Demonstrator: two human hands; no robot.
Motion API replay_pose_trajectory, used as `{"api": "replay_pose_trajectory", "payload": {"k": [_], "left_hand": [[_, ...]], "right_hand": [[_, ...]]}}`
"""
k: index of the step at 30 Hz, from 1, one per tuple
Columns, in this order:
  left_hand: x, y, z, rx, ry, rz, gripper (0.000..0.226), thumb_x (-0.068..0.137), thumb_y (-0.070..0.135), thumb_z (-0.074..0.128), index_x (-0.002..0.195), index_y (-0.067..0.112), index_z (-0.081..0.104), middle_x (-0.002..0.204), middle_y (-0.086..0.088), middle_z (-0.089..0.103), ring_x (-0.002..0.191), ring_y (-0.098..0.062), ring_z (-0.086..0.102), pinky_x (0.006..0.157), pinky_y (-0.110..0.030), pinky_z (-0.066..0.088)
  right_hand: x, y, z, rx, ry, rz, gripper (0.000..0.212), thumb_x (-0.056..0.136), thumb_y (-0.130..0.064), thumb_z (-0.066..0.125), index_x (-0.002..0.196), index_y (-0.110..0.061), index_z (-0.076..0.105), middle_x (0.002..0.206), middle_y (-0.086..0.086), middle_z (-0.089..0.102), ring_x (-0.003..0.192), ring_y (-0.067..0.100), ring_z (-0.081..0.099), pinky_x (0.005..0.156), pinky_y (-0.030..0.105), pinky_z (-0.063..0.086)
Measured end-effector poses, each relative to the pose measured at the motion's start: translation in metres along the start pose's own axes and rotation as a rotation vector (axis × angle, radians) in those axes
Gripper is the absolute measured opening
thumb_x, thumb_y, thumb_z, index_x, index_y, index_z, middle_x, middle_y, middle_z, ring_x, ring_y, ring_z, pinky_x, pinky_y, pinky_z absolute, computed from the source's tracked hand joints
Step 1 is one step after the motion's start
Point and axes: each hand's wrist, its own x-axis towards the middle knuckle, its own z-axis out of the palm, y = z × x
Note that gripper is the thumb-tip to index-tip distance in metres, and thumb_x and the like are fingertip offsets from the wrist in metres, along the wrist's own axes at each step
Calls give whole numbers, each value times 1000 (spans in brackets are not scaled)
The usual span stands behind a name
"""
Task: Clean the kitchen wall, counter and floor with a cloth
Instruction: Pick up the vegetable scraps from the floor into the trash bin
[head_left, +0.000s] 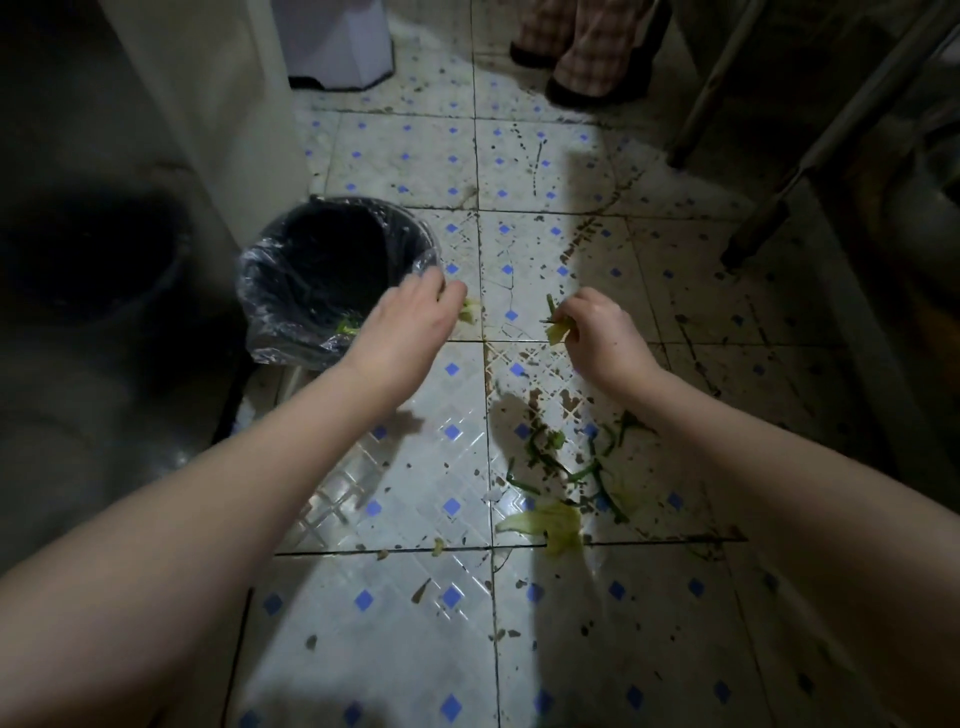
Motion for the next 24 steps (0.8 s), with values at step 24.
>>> {"api": "replay_pose_trajectory", "payload": {"k": [24], "left_hand": [[-45, -85, -21, 162, -150, -313, 65, 77, -3, 60, 135, 13, 35, 133, -12, 41, 120, -30, 44, 93, -39, 38]], "right_hand": [[61, -121, 15, 133, 78, -294, 18, 81, 5, 52, 94, -1, 63, 99, 15, 57, 92, 32, 54, 74, 40, 47]]}}
